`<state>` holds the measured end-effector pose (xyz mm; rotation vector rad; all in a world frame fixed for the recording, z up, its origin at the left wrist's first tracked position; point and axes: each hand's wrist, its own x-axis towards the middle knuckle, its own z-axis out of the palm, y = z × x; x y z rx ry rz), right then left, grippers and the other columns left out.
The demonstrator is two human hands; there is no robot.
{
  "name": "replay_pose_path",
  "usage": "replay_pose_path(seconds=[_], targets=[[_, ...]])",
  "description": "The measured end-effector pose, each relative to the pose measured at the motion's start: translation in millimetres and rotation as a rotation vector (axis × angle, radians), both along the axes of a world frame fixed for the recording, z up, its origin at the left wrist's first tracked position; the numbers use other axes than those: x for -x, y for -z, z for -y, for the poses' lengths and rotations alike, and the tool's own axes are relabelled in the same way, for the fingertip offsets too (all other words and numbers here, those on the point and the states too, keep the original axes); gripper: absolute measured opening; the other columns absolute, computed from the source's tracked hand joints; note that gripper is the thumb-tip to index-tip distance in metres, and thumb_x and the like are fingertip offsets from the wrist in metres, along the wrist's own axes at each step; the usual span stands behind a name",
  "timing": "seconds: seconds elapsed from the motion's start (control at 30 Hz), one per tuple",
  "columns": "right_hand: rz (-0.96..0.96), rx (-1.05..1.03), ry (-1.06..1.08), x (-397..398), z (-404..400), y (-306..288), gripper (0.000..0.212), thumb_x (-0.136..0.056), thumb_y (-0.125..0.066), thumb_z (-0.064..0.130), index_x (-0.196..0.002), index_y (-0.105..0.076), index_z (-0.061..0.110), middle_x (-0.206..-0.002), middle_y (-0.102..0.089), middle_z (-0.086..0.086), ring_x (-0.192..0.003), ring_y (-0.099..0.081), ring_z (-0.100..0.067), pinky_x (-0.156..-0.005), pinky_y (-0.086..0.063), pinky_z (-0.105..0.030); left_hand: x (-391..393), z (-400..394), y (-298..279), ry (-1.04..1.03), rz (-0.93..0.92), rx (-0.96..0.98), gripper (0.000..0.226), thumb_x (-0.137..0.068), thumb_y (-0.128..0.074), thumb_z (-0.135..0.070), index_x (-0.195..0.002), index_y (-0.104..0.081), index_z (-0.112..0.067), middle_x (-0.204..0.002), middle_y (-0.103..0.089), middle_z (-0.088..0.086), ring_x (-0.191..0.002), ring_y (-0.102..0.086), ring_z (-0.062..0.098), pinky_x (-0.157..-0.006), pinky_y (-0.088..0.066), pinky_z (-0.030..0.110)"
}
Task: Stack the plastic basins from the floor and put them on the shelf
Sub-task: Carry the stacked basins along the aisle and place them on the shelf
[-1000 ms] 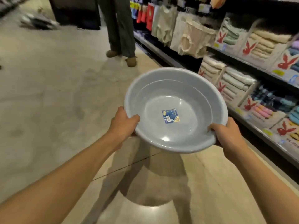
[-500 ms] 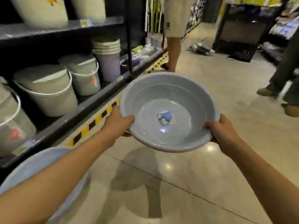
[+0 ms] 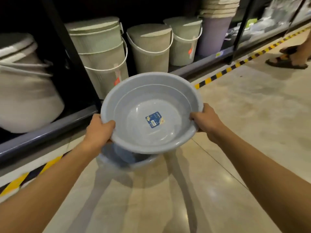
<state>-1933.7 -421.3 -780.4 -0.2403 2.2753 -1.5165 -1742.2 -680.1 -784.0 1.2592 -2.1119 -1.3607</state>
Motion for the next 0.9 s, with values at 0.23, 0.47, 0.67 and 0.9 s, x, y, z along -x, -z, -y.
replay_pose_path(seconds=[0.23, 0.47, 0.67, 0.9], targets=[[-0.01, -0.176, -0.054, -4.6, 64.7, 58.1, 0.039, -0.084, -0.061, 0.016, -0.121, -0.047, 0.014, -0.116, -0.059, -0.014, -0.089, -0.063, -0.03, -0.048, -0.052, -0.031, -23.5, 36.0, 40.7, -0.073, 0.12, 0.097, 0.031, -0.091, -0.059, -0.026, -0.119, -0.052, -0.017, -0.109, -0.061, 0.007, -0.095, -0.058, 0.031, -0.076, -0.049, 0.04], [-0.142, -0.441, -0.138, -9.2, 86.9, 105.9, 0.041, -0.081, -0.065, 0.026, -0.118, -0.059, 0.008, -0.115, -0.062, -0.018, -0.094, -0.059, -0.037, -0.074, -0.05, -0.038, -35.4, 50.3, 90.2, -0.154, 0.193, 0.06, 0.043, -0.092, -0.057, -0.025, -0.133, -0.053, -0.012, -0.12, -0.065, 0.016, -0.103, -0.063, 0.038, -0.086, -0.055, 0.048], [-0.077, -0.421, -0.113, -18.4, 91.1, 133.0, 0.041, -0.083, -0.065, 0.025, -0.122, -0.061, 0.012, -0.109, -0.066, -0.013, -0.094, -0.061, -0.036, -0.082, -0.054, -0.042, -42.3, 50.6, 114.6, -0.108, 0.156, -0.015, 0.054, -0.095, -0.054, -0.022, -0.147, -0.042, -0.024, -0.132, -0.062, 0.01, -0.114, -0.061, 0.038, -0.097, -0.053, 0.056], [0.065, -0.277, -0.022, -21.8, 94.1, 145.8, 0.041, -0.08, -0.062, 0.024, -0.119, -0.059, 0.013, -0.107, -0.066, -0.014, -0.095, -0.065, -0.039, -0.083, -0.059, -0.055, -39.7, 52.0, 128.0, -0.173, 0.172, -0.244, 0.047, -0.094, -0.054, -0.033, -0.14, -0.05, -0.024, -0.128, -0.064, 0.009, -0.11, -0.06, 0.034, -0.095, -0.053, 0.049]])
